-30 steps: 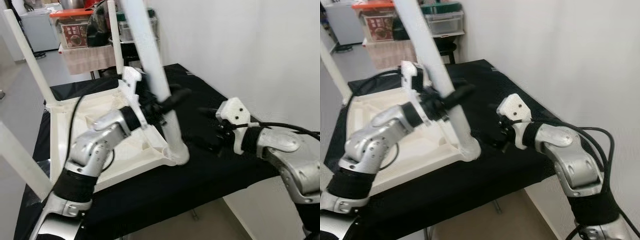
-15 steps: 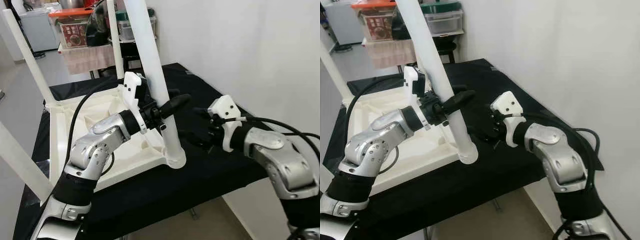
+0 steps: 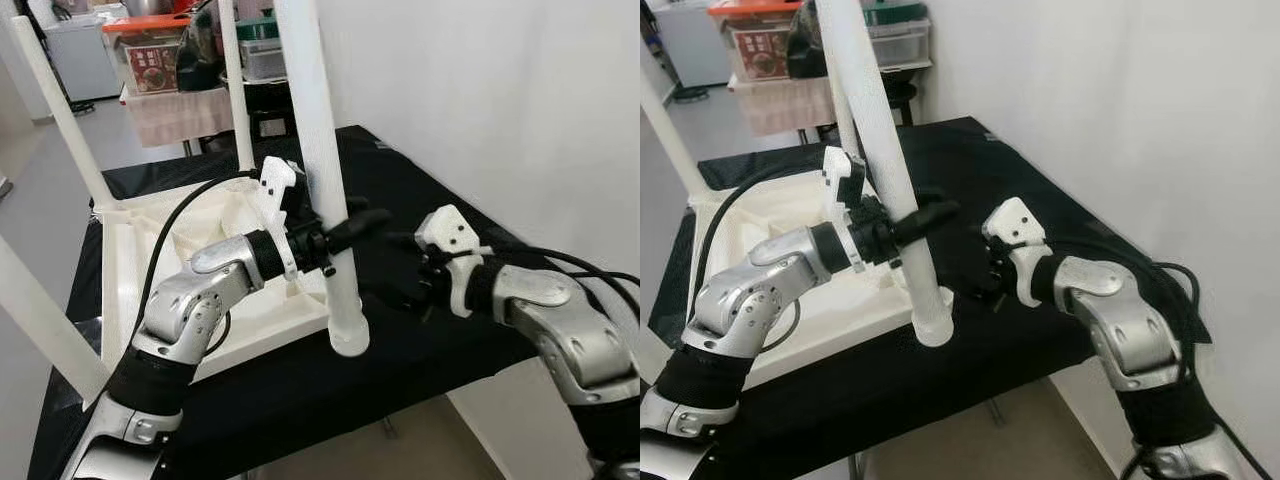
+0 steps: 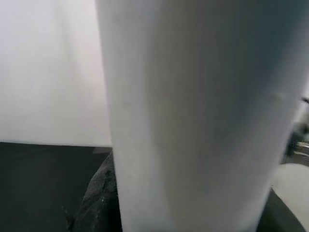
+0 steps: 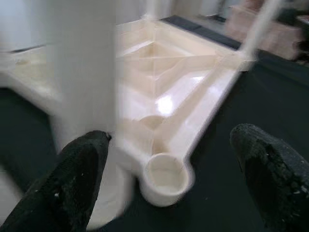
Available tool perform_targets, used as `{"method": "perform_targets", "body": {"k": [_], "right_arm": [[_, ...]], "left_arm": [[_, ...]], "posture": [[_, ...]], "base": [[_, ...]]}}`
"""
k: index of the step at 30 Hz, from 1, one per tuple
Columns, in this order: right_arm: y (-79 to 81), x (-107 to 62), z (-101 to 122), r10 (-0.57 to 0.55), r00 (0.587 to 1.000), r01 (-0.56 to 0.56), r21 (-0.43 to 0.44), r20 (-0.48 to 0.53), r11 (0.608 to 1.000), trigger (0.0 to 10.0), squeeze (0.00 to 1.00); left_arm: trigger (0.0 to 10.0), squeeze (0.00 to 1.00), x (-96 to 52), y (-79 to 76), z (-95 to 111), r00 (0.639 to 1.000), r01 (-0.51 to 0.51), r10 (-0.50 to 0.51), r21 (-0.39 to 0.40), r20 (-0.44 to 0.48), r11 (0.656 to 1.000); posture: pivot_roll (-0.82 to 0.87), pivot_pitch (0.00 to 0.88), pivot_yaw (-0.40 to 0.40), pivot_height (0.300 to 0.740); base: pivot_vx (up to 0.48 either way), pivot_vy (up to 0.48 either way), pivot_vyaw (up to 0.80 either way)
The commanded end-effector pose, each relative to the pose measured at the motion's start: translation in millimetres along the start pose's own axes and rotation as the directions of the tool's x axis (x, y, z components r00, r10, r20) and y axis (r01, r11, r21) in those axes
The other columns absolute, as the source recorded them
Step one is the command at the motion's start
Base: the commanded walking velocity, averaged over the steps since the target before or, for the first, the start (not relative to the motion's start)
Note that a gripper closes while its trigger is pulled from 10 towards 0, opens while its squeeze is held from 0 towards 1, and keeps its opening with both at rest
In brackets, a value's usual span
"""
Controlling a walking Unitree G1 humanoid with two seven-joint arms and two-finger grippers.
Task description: Building children table
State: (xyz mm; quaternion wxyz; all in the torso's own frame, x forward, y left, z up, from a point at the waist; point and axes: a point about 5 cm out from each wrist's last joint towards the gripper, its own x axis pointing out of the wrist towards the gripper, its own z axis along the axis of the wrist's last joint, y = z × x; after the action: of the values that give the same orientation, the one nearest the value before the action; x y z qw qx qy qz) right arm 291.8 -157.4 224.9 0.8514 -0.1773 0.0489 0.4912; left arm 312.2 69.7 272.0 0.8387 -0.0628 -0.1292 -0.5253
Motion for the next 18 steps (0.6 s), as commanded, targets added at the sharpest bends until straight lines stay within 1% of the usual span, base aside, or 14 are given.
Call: {"method": "perform_targets", "body": {"k": [1,3,4,5,7,8,9,10,12,15,18], "right_arm": [[24.6,15.5,3.2,0.177,0.983,-0.177,-0.007,0.039,0.984,10.0,0.00],[27.7,15.5,2.7,0.198,0.979,-0.198,-0.008,0.039,0.980,10.0,0.00],[31.8,17.2,0.5,0.219,0.975,-0.219,-0.005,0.033,0.976,10.0,0.00],[31.8,17.2,0.5,0.219,0.975,-0.219,-0.005,0.033,0.976,10.0,0.00],[41.6,27.0,-5.5,0.255,0.967,-0.255,0.007,0.027,0.967,10.0,0.00],[41.6,27.0,-5.5,0.255,0.967,-0.255,0.007,0.027,0.967,10.0,0.00],[39.5,33.0,-6.3,0.226,0.973,-0.227,0.010,0.037,0.974,10.0,0.00],[39.5,33.0,-6.3,0.226,0.973,-0.227,0.010,0.037,0.974,10.0,0.00],[31.9,41.5,-4.8,0.161,0.984,-0.162,0.016,0.072,0.987,10.0,0.00],[30.5,43.4,-3.8,0.146,0.986,-0.149,0.021,0.084,0.989,10.0,0.00],[30.7,52.5,1.4,0.118,0.984,-0.125,0.043,0.137,0.991,10.0,0.00]], "left_arm": [[0.0,0.00,5.9,-6.2,15.0,0.997,0.028,-0.032,0.055,0.063,0.998],[0.0,0.00,6.6,-6.4,15.3,0.998,0.028,-0.032,0.063,0.061,0.998],[0.0,0.00,7.8,-7.0,15.2,0.998,0.030,-0.034,0.076,0.055,0.997],[0.0,0.00,7.8,-7.0,15.2,0.998,0.030,-0.034,0.076,0.055,0.997],[0.0,0.00,11.8,-9.5,15.8,0.998,0.039,-0.044,0.092,0.054,0.995],[0.0,0.00,11.8,-9.5,15.8,0.998,0.039,-0.044,0.092,0.054,0.995],[0.0,0.00,13.0,-10.8,16.3,0.997,0.047,-0.052,0.091,0.056,0.995],[0.0,0.00,13.0,-10.8,16.3,0.997,0.047,-0.052,0.091,0.056,0.995],[0.0,0.00,14.3,-12.7,16.7,0.996,0.064,-0.069,0.078,0.063,0.995],[0.0,0.00,14.5,-13.2,16.8,0.995,0.066,-0.071,0.075,0.065,0.995],[0.0,0.00,17.2,-16.1,17.3,0.993,0.075,-0.079,0.057,0.083,0.996]], "posture": [[-0.10,0.000,0.021,0.740],[-0.10,0.000,0.022,0.740],[-0.10,0.000,0.023,0.740],[-0.10,0.000,0.023,0.740],[-0.10,0.000,0.023,0.740],[-0.10,0.000,0.023,0.740],[-0.10,0.000,0.023,0.740],[-0.10,0.000,0.023,0.740],[-0.10,0.000,0.023,0.740],[-0.10,0.000,0.025,0.740],[-0.10,0.000,0.021,0.740]], "base": [[0.000,0.000,0.00],[0.000,0.000,0.00],[0.000,0.000,0.00],[0.000,0.000,0.00],[0.000,0.000,0.00],[0.000,0.000,0.00],[0.000,0.000,0.00],[0.000,0.000,0.00],[0.000,0.000,0.00],[0.000,0.000,0.00],[0.000,0.000,0.00]]}}
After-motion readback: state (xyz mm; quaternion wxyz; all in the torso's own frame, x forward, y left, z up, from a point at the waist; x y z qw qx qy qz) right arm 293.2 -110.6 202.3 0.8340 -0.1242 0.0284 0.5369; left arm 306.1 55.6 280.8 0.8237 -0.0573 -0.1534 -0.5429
